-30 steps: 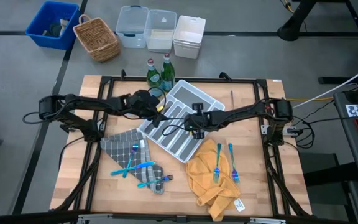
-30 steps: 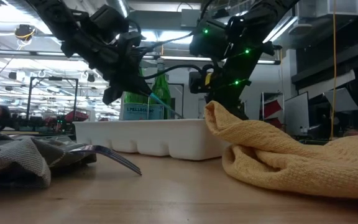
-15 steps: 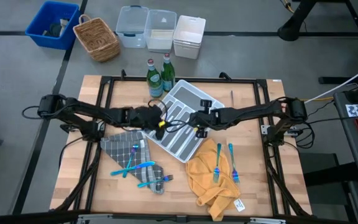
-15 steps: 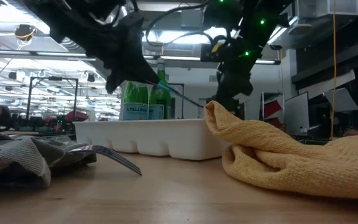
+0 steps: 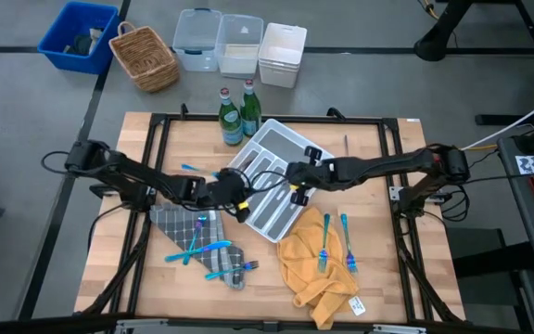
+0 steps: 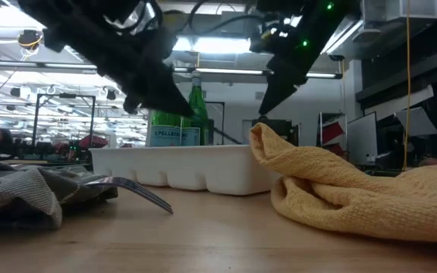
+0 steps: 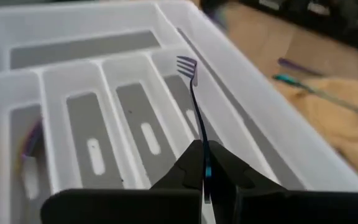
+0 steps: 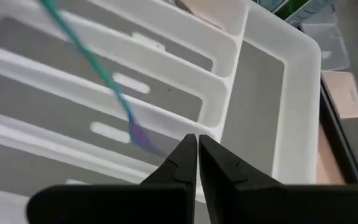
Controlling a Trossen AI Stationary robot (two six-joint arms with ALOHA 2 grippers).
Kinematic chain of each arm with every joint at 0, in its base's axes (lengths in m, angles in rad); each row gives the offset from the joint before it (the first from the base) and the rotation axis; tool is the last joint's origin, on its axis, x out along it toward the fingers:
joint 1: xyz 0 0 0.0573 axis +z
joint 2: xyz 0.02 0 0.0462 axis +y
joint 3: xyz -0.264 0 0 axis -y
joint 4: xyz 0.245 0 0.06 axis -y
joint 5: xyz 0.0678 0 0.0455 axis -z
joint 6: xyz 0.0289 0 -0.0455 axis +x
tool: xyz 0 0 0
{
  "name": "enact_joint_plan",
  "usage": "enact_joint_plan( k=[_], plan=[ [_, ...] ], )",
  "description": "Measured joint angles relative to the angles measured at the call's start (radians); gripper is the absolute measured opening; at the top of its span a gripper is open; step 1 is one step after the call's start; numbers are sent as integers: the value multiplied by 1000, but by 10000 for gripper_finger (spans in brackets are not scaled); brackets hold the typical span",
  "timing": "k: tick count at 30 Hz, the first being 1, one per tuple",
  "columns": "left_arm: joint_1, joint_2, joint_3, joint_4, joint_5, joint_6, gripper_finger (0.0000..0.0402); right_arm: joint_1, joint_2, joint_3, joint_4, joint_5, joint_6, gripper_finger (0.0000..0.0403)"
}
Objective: Sort silverware
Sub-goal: Put the blue fork into the cutlery tray
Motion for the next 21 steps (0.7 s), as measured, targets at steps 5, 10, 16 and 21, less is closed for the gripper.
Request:
enact_joint_plan(
  k=[5,10,16,21],
  plan=[
    [-26,100,22,33,-14,9,1,0,-54,1,-1,-39,68,21],
    [-39,180,70,35,-10,73,1,0,-98,1,0,-68,100,21],
    [-53,247,121,36,43,109,11,0,-117,1,3,-70,103,21],
    [-55,268,149,31,132,110,53,0,-117,1,2,-101,103,21]
  ],
)
